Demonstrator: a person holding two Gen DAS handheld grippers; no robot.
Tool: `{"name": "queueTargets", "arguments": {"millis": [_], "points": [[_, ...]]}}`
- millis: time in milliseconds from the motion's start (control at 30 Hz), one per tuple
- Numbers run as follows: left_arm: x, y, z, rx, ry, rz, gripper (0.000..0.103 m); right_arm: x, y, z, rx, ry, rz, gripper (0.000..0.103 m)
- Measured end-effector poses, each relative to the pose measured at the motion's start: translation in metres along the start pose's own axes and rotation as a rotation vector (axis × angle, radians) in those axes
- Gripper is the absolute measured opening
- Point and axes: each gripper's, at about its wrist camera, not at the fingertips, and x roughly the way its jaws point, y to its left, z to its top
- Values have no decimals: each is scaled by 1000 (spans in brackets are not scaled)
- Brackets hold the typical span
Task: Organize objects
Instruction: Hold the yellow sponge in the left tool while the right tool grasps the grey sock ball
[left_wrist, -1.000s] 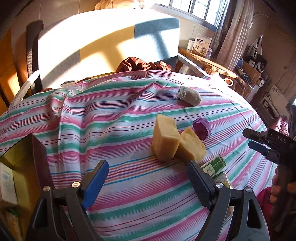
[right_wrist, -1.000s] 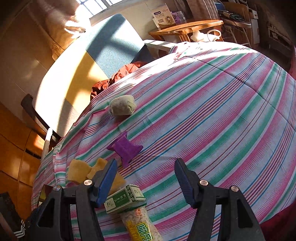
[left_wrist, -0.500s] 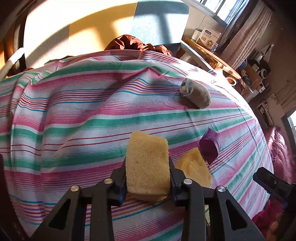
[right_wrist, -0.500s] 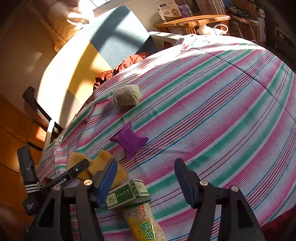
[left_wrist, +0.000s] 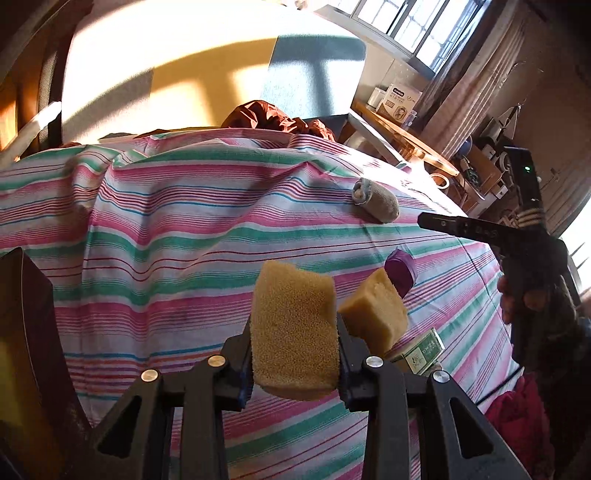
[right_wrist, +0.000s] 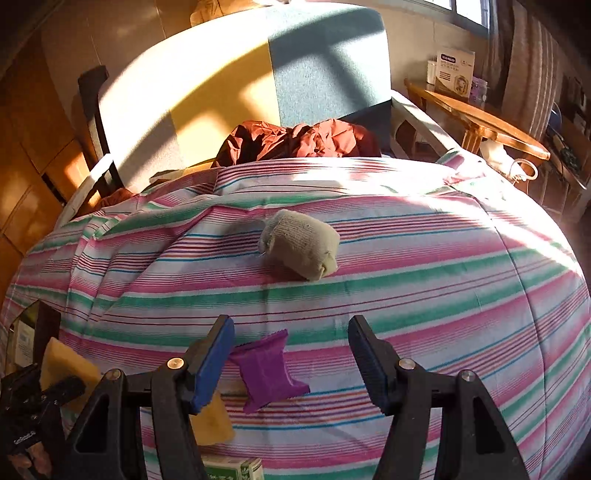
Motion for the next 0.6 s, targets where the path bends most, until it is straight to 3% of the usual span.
{"name": "queueTargets", "arguments": {"millis": [333, 500, 533, 567, 600], "points": [[-6, 13, -6, -32, 0, -36, 35, 75, 8, 53, -220, 158, -82, 65], [-6, 17, -6, -42, 0, -41, 35, 100, 19, 66, -266, 203, -88, 67], [-7, 18, -7, -46, 1, -42, 35, 104, 20, 67, -257, 207, -87, 65], [-7, 19, -7, -49, 0, -39, 35, 107, 22, 67, -245, 215, -71, 51], [-8, 19, -8, -52, 0, -39, 35, 107, 26, 66, -248, 211, -87, 51]]}}
